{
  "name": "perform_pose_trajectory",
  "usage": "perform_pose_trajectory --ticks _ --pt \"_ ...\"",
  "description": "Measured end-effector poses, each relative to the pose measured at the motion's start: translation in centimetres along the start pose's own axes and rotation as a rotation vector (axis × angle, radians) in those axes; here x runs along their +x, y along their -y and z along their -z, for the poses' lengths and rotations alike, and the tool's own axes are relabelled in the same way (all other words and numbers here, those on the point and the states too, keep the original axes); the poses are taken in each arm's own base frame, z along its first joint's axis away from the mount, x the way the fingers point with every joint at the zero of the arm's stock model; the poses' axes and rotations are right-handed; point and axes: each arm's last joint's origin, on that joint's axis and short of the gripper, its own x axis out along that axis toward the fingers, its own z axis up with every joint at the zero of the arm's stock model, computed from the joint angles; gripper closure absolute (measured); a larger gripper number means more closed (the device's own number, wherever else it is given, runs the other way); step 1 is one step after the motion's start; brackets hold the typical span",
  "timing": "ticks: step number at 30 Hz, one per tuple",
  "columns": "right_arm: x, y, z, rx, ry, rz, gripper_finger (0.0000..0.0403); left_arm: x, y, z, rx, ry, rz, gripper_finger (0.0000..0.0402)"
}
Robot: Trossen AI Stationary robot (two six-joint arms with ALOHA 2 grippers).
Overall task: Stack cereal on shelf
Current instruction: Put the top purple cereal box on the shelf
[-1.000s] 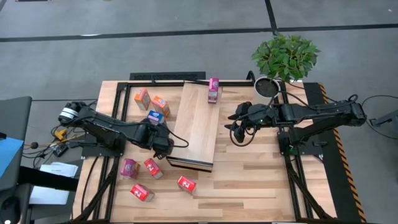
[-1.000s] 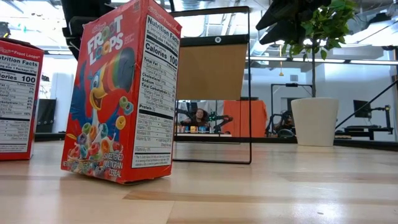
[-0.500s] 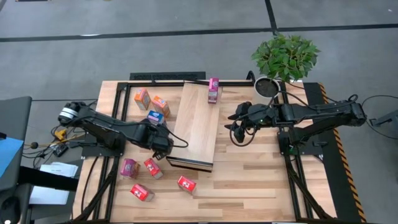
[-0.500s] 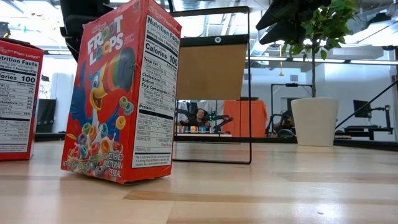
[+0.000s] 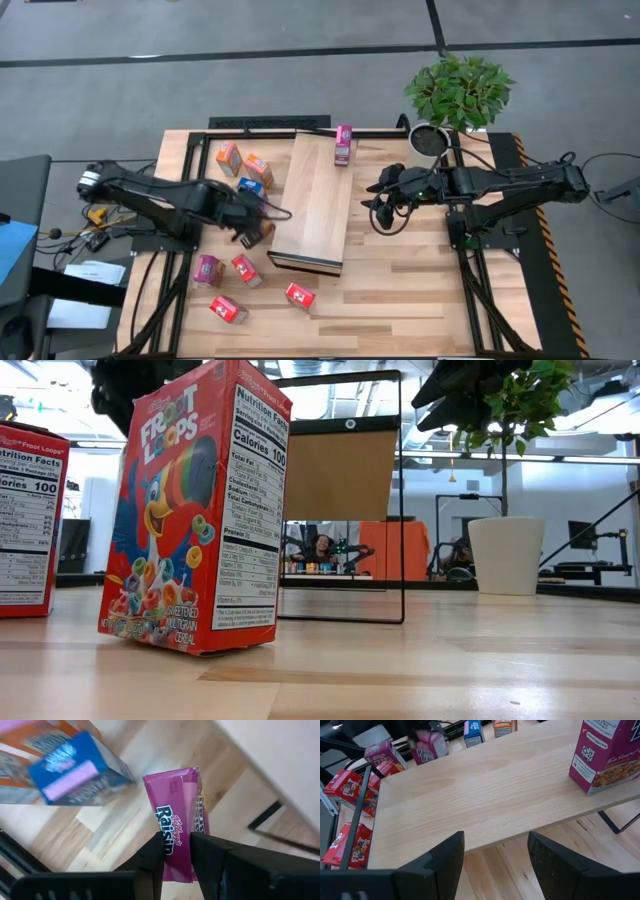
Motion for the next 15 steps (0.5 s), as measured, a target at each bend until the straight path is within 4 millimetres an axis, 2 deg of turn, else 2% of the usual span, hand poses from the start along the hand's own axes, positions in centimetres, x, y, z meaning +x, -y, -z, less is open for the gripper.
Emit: perform_pose_trajectory --ticks 8,15 --pt "0.0 0.0 0.0 0.000 0.002 0.001 0.0158 -5.2 -3.6 -2.3 -0.072 0.016 -0.102 0.0331" --pt "0.0 0.0 0.0 0.000 0.003 0.001 0.0158 -8.6 -5.3 -5.6 -0.198 0.227 -0.138 0.0331"
